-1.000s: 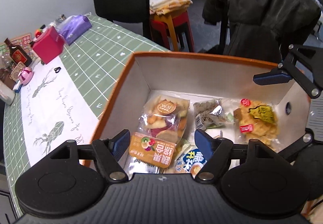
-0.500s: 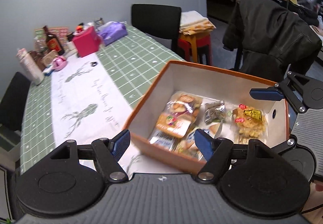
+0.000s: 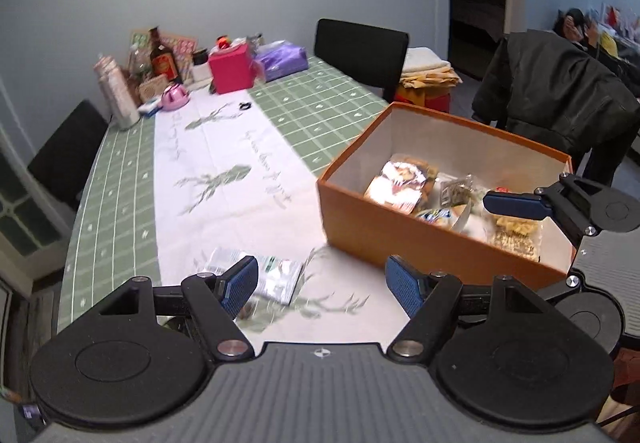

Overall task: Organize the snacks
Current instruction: 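Move both tools back to the table over the red bag and white packet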

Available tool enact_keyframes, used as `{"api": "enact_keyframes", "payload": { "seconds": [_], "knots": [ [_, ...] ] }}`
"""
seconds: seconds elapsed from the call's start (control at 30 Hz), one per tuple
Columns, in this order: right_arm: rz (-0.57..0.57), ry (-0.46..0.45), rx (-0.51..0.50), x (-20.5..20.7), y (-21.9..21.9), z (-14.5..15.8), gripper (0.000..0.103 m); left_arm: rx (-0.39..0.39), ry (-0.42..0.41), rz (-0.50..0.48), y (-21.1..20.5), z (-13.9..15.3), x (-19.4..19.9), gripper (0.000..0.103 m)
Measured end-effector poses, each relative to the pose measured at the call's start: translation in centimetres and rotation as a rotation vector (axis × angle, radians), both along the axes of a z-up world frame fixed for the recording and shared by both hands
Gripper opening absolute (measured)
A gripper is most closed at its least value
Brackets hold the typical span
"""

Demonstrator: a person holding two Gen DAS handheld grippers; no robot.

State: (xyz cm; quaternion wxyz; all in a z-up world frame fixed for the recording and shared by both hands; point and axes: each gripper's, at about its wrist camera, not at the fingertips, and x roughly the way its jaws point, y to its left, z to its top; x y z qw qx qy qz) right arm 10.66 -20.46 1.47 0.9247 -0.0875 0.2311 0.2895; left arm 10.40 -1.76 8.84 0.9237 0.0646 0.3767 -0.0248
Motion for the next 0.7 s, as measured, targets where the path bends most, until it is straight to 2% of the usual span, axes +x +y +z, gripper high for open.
{"api": "enact_keyframes", "payload": {
  "seconds": [0.23,0.43,0.57,0.7],
  "knots": [
    [0.033,0.007,-0.02,-2.2,3.0,-3.4,0.082,-0.033,0.005,0.096,4.2,-3.2,-1.8,0.085],
    [0.035,0.082,-0.065,-1.9,4.5,-6.9,0.078,-0.014,0.063,0.158,6.5,-7.3,-2.8,0.085],
    [0.035,0.148,-0.096,-1.7,5.2,-9.1,0.078,-0.06,0.11,0.198,8.3,-9.2,-3.0,0.085],
    [0.04,0.177,-0.12,-1.5,5.8,-10.4,0.075,-0.092,0.124,0.222,9.3,-10.4,-3.2,0.085]
  ]
}}
